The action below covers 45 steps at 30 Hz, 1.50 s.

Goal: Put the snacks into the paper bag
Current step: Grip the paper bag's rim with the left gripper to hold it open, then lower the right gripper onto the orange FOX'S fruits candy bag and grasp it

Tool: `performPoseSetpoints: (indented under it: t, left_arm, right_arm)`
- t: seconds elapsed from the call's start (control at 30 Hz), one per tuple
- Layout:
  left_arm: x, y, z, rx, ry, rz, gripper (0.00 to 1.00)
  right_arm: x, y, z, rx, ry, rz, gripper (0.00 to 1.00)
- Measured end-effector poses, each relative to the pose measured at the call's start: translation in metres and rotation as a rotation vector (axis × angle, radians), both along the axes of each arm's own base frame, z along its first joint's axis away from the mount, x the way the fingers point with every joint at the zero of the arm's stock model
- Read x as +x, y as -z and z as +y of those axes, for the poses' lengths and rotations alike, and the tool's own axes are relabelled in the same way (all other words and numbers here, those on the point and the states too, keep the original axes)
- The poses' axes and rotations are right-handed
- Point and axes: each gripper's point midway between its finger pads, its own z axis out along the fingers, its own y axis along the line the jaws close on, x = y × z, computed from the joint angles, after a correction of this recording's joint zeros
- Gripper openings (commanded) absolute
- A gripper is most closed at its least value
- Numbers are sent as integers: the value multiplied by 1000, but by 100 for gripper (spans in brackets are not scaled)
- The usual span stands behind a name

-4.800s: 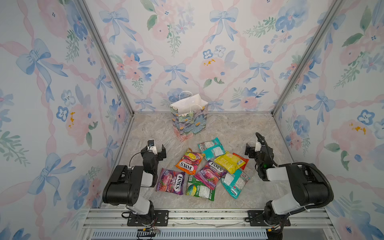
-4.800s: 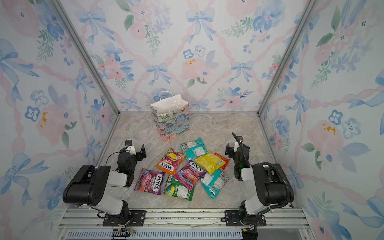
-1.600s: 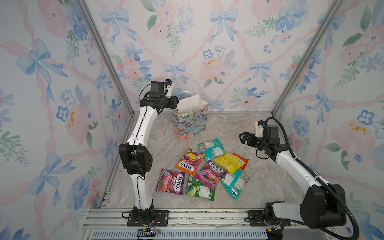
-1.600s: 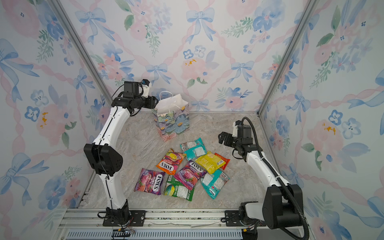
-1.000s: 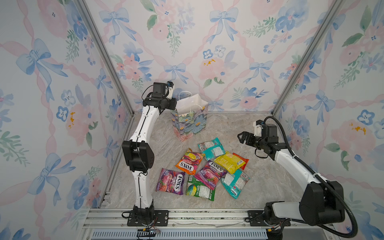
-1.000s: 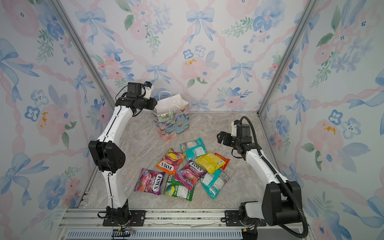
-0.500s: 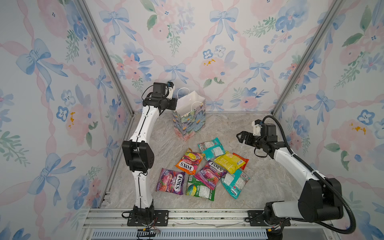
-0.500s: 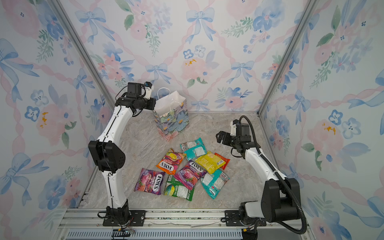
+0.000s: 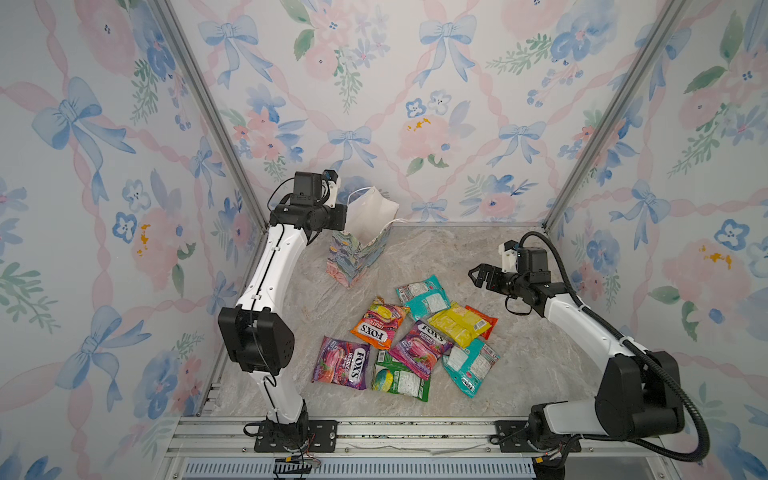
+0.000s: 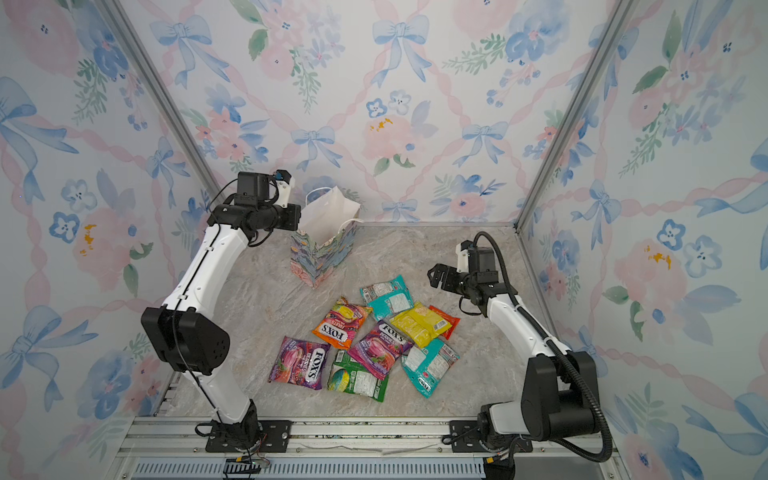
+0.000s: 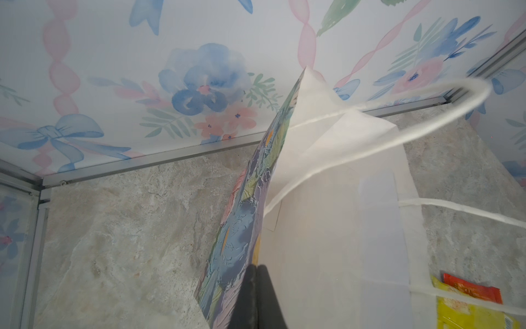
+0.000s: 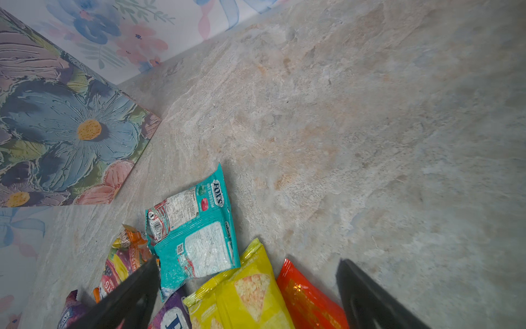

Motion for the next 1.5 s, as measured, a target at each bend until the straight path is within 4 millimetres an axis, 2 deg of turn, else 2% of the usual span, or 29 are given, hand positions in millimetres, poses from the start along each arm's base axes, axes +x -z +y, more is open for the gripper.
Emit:
performPoseSetpoints:
  t: [0.33, 0.4, 0.47, 0.5, 0.6, 0.7, 0.83, 1.0, 1.23, 1.37, 1.5]
  left_arm:
    - [-52, 11, 11, -11, -31, 45, 2]
    - [-61, 14, 14, -9, -42, 52, 9]
    - [-68, 17, 19, -10, -61, 61, 23]
    - [-71, 18, 22, -12, -73, 65, 34]
    - [-75, 18, 28, -19, -98, 67, 53]
    - [-74, 16, 32, -22, -110, 61, 62]
    - [-70, 5, 30, -34, -100, 42, 68]
    - [-57, -1, 26, -47, -84, 27, 67]
    - [-39, 33, 20, -49, -66, 107, 59]
    - [-33, 44, 18, -50, -54, 132, 44]
    - [-31, 41, 15, -57, -40, 126, 26]
  right_arm:
    - [2, -1, 12, 3, -30, 0, 99]
    - [2, -2, 16, 5, -37, 0, 100]
    - [3, -3, 19, 5, -45, -1, 99]
    - [3, -3, 21, 5, -49, -1, 99]
    - [2, -4, 25, 7, -56, 0, 99]
    - [2, -7, 29, 12, -63, 0, 100]
    - [0, -8, 38, 18, -78, 1, 99]
    - [-4, -6, 44, 21, -92, 13, 100]
    - [-8, -4, 49, 21, -102, 28, 99]
    - [-18, -2, 63, 24, -134, 50, 98]
    - [-35, -4, 90, 44, -189, 63, 96]
